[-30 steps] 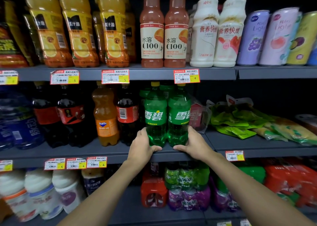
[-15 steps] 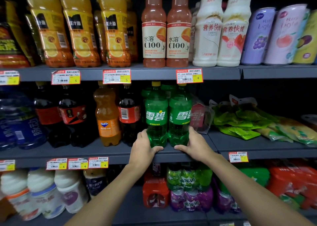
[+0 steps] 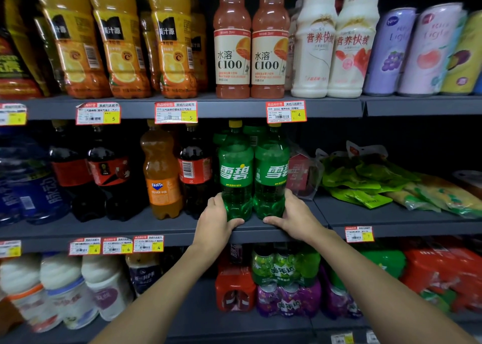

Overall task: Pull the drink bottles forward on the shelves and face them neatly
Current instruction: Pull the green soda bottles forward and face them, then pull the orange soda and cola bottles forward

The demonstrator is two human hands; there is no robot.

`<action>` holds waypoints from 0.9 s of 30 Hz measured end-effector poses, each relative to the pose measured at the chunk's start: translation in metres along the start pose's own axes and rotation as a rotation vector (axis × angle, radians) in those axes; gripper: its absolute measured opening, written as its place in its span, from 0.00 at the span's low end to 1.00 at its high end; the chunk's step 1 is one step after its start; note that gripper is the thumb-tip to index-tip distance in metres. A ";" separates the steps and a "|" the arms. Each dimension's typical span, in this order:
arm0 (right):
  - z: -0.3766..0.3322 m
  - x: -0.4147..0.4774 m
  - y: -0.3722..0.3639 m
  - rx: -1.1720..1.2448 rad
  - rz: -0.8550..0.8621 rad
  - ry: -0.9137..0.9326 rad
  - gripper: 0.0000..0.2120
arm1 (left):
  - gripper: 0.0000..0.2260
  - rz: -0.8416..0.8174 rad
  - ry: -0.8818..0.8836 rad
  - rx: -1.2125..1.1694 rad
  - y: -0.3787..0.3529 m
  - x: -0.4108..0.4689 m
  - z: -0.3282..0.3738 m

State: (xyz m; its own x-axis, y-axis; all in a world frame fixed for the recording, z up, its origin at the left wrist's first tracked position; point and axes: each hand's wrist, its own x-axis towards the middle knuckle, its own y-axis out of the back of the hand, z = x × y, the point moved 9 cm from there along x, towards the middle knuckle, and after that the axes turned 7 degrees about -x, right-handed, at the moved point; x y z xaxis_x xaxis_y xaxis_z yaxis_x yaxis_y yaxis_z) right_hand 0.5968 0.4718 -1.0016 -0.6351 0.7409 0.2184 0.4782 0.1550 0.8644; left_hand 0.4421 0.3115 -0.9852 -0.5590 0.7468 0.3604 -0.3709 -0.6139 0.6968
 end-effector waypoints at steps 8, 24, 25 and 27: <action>0.001 0.000 0.001 -0.004 0.006 0.013 0.43 | 0.39 0.004 -0.008 0.005 -0.001 0.001 -0.001; -0.001 -0.010 0.003 0.048 0.040 -0.005 0.42 | 0.40 0.018 -0.022 0.029 -0.002 0.002 -0.002; -0.003 -0.011 0.004 0.054 0.048 -0.001 0.41 | 0.40 0.019 -0.024 0.038 -0.002 0.002 -0.001; -0.005 -0.016 0.007 0.083 0.085 -0.012 0.43 | 0.41 0.011 -0.035 0.052 0.000 0.000 0.000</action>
State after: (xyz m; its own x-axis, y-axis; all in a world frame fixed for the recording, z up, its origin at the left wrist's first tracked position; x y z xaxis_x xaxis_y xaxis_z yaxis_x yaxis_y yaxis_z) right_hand 0.6068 0.4576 -0.9971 -0.5830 0.7615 0.2833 0.5788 0.1446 0.8025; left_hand 0.4420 0.3117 -0.9858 -0.5359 0.7494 0.3889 -0.3254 -0.6084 0.7238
